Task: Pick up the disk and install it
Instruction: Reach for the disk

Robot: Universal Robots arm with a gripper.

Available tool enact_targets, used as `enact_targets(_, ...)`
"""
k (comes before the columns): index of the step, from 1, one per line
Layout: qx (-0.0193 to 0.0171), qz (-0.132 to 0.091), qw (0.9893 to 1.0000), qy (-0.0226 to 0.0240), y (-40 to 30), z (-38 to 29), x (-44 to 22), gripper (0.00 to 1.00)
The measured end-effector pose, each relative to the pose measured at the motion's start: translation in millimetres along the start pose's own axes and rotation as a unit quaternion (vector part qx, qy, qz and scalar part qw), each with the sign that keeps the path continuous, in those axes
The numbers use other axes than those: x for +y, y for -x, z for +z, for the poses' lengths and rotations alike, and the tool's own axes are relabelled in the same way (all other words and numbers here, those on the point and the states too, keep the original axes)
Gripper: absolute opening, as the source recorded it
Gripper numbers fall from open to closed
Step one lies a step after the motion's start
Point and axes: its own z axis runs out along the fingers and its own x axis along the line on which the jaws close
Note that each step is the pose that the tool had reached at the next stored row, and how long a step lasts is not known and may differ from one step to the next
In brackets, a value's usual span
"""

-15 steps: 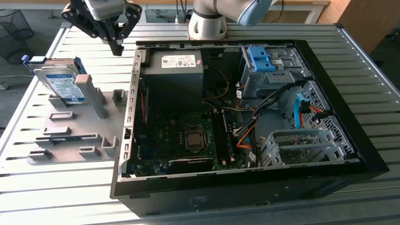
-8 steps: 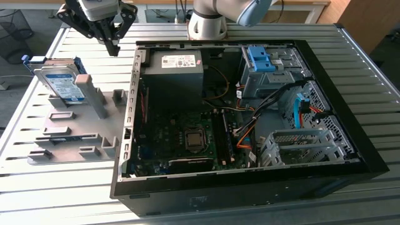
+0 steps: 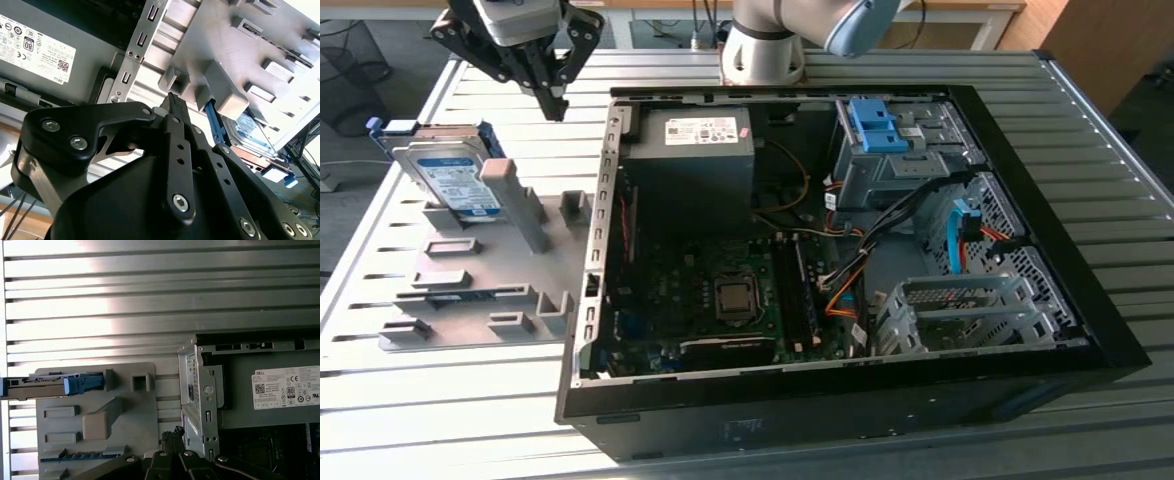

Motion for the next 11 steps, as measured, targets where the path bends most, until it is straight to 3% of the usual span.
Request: enact_targets(11, 0.0000, 0.000, 1.0000, 0.0000, -7.6, 0.8, -0.6, 0.11)
